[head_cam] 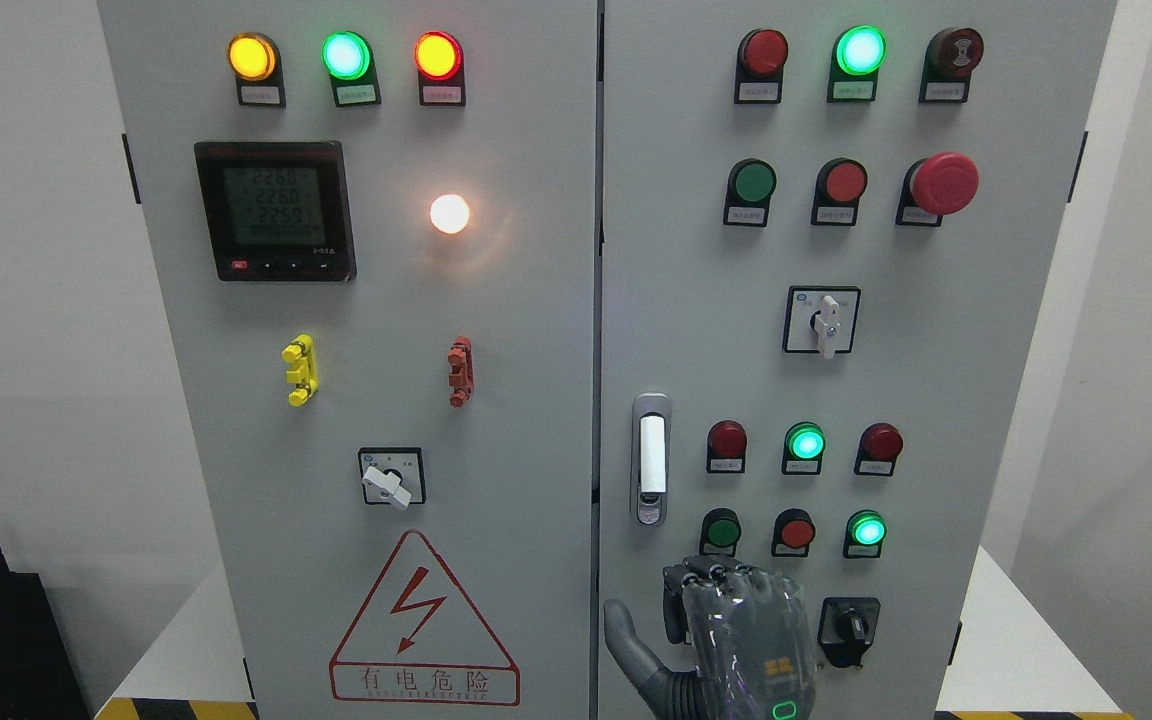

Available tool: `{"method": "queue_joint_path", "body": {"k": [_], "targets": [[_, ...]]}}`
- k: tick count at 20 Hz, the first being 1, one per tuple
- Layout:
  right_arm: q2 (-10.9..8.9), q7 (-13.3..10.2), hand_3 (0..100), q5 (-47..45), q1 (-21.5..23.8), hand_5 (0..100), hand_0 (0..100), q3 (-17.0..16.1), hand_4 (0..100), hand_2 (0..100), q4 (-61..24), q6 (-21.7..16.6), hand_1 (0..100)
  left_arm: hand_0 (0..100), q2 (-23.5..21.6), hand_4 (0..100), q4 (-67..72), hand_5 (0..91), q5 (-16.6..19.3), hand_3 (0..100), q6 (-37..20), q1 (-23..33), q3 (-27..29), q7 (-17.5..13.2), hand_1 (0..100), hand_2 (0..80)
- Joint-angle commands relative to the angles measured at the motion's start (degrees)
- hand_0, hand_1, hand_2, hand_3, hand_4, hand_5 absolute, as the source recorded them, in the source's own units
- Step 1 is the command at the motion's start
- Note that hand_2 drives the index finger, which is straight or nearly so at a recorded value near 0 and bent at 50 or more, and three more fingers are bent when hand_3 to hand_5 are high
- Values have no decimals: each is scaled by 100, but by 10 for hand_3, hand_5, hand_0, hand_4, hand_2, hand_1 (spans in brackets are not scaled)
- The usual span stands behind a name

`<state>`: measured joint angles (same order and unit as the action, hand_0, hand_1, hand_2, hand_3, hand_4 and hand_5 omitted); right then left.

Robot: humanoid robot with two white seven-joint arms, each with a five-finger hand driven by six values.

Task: Release door handle

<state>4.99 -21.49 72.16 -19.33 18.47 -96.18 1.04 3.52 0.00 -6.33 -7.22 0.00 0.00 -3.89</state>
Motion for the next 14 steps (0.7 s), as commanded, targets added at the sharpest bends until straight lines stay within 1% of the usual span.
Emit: {"method": "queue_joint_path", "body": {"k": [1, 3, 5, 8, 9, 11, 14], "targets": [[11, 74, 1000, -1, -282, 987, 319, -46, 1000, 1000, -76, 2, 379, 120, 0, 0, -53, 0, 0, 0, 1, -176, -61, -6, 389, 0], [11, 74, 1000, -1, -300, 987, 316, -46, 1000, 1000, -67, 2, 371, 120, 0, 0, -44, 0, 0, 0, 1, -176, -61, -6, 389, 0], [11, 92, 1000, -1, -317, 988, 277, -37, 1000, 1000, -67, 2, 328, 120, 0, 0, -44, 0, 0, 0, 1, -176, -61, -6, 389, 0], [11, 311, 1000, -1, -440, 988, 259, -37, 1000, 1000, -67, 2, 286, 120, 0, 0, -44, 0, 0, 0, 1, -176, -61, -6, 389, 0], [11, 329, 1000, -1, -475, 987, 262, -37, 1000, 1000, -67, 2, 273, 120, 0, 0, -44, 0, 0, 0, 1, -176, -61, -6, 389, 0], [11, 329, 1000, -1, -519, 987, 261, -37, 1000, 1000, -41, 2, 269, 120, 0, 0, -53, 0, 0, 0, 1, -176, -61, -6, 389, 0], [11, 321, 1000, 8, -572, 985, 253, -37, 1000, 1000, -32, 2, 293, 120, 0, 0, -44, 0, 0, 0, 1, -176, -61, -6, 389, 0]]}}
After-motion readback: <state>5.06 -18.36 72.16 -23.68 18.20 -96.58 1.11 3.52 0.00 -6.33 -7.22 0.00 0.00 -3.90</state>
